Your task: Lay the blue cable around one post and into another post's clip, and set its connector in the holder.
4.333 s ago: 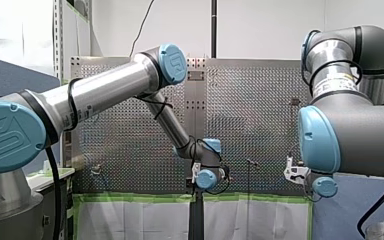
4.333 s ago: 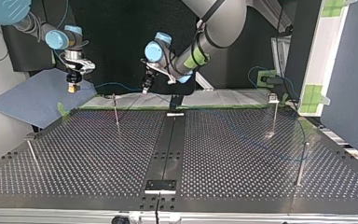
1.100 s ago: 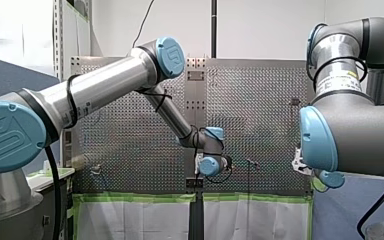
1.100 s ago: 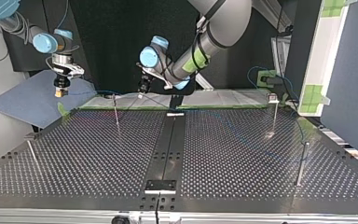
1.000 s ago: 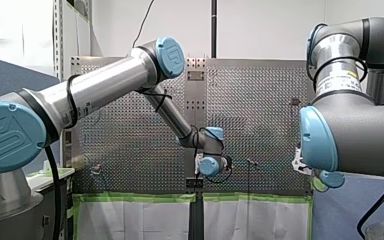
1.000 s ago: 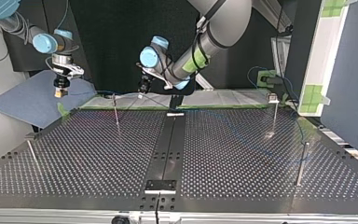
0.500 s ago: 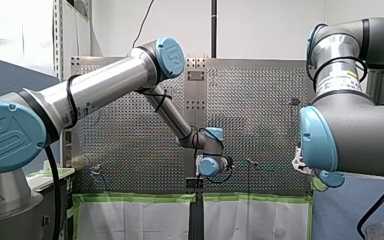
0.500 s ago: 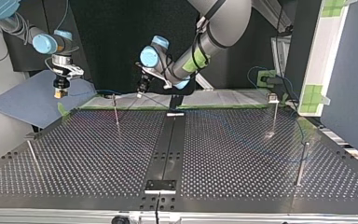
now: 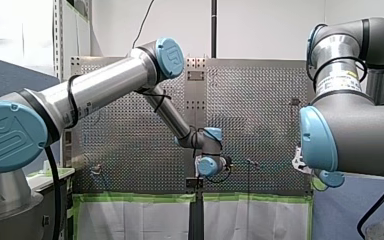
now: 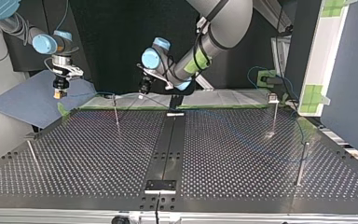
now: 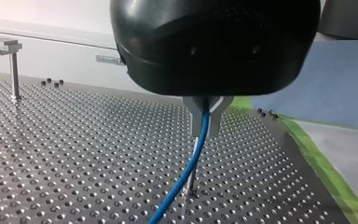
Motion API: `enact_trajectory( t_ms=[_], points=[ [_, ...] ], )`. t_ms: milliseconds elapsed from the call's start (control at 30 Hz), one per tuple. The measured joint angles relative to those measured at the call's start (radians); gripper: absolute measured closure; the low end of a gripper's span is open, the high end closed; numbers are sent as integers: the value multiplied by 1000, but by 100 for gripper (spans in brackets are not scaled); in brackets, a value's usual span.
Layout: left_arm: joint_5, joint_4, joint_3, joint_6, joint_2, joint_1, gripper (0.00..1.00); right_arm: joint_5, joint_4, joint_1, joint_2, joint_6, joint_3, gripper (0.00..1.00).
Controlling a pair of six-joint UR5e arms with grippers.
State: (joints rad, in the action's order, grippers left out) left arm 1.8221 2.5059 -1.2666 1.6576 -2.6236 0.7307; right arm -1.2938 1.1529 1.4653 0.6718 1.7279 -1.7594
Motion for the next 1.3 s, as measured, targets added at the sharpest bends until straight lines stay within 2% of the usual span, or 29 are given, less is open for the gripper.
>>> enact_trajectory(
  t_ms=[400, 900, 1300],
  points=[
    [-22, 11, 0, 0, -3, 9, 100, 3, -1, 3, 0, 5, 2, 100],
    [-40, 17, 2, 38, -9, -16, 100, 4, 0, 1, 0, 6, 7, 100],
    [-44, 30, 7, 44, -33, -23, 100, 4, 0, 0, -1, 10, 7, 100]
  ],
)
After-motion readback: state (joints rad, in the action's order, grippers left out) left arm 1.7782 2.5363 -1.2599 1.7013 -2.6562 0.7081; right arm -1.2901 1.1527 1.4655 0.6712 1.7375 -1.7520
